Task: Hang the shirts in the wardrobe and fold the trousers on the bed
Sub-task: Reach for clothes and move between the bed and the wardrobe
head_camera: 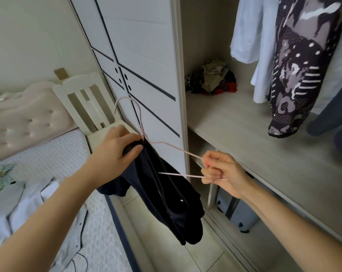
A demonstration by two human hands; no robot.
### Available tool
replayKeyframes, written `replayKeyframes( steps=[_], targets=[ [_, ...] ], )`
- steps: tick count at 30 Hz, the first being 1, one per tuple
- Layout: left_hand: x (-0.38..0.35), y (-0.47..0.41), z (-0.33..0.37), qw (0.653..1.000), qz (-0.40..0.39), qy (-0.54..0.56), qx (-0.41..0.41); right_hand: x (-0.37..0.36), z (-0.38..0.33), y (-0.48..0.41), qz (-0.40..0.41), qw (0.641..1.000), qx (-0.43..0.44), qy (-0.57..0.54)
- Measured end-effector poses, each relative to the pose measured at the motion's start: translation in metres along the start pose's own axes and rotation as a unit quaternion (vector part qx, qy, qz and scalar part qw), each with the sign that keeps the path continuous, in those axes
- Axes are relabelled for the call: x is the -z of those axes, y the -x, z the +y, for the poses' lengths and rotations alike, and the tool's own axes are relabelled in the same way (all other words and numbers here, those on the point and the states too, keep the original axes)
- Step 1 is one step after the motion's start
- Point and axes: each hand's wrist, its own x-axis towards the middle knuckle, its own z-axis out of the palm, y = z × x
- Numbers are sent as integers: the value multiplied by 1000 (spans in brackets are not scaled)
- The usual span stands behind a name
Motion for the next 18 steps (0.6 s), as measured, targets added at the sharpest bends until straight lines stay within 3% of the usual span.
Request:
replayKeyframes(
  steps=[3,7,11,14,16,18],
  targets=[
    [-1,-2,4,997,7,80,-2,-3,-1,1,18,999,19,44],
    [-2,2,0,990,22,142,6,-4,-7,-2,97,968,57,224],
    [-8,6,-3,991,14,132,17,4,-4,-3,225,880,83,410],
    [-16,6,-4,993,20,112,37,2,8,-4,288,824,137,468],
    [-20,6,-4,992,21,109,51,-10,21,-6,280,810,174,485],
    [-24,7,-1,992,15,112,55,-25,38,-12,236,824,177,483]
  ],
)
